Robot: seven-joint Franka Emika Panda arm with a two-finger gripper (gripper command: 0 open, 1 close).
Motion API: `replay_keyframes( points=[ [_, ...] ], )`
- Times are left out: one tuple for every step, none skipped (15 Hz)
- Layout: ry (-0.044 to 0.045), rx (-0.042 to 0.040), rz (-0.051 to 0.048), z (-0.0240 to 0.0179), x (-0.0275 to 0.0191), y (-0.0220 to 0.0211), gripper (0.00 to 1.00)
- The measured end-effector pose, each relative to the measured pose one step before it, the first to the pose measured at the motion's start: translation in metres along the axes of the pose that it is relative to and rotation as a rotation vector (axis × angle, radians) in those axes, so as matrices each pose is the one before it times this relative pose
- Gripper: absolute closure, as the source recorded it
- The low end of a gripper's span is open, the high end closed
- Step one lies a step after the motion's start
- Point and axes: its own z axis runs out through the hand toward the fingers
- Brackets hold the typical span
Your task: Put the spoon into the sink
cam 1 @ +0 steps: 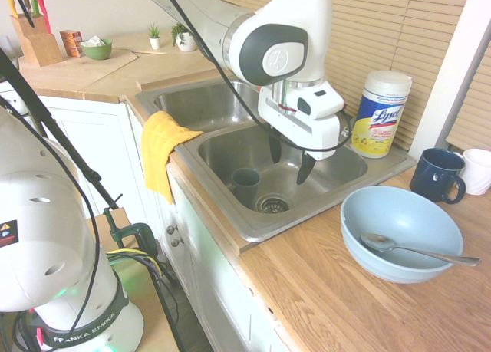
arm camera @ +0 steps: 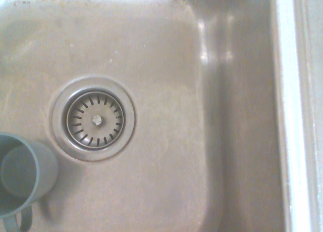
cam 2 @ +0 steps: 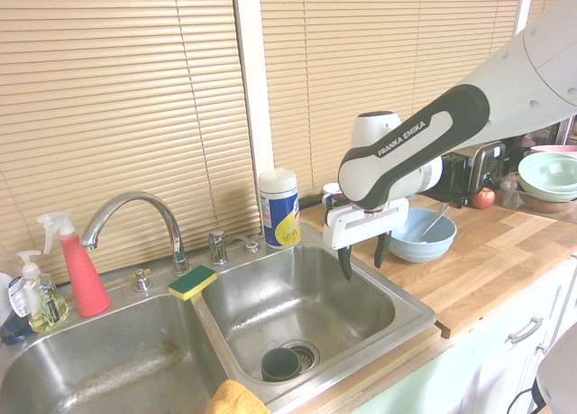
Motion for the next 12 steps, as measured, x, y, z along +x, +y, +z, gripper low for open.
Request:
replay_keyframes(
  points=[
    [0.00003,0.00007,0.00002,0.00034,0.00003,-0.00001,0.0],
    [0.00191,0.00198,0.00031,-0.00018,0.00016,0.00001,0.0],
    [0.00726,0.00746,0.00433,-0.00226,0.00125,0.00026,0.0],
    [0.01241,0.01125,0.01075,-0.00497,0.00261,0.00163,0.0],
    [0.01541,0.01463,0.01348,-0.009,0.0036,0.0037,0.0],
    [0.01864,0.01967,0.01932,-0.01339,0.00517,0.00654,0.0],
    [0.02266,0.02283,0.02685,-0.01683,0.0062,0.00987,0.0],
    [0.03198,0.02681,0.03513,-0.01876,0.008,0.01477,0.0],
    [0.03607,0.02471,0.0422,-0.01801,0.00902,0.01777,0.0],
    [0.03145,0.01954,0.05118,-0.0165,0.00964,0.02095,0.0],
    [0.02613,0.01589,0.05862,-0.01238,0.00876,0.0204,0.0],
    [0.01437,0.01124,0.05311,-0.0066,0.00832,0.01665,0.0]
  ],
)
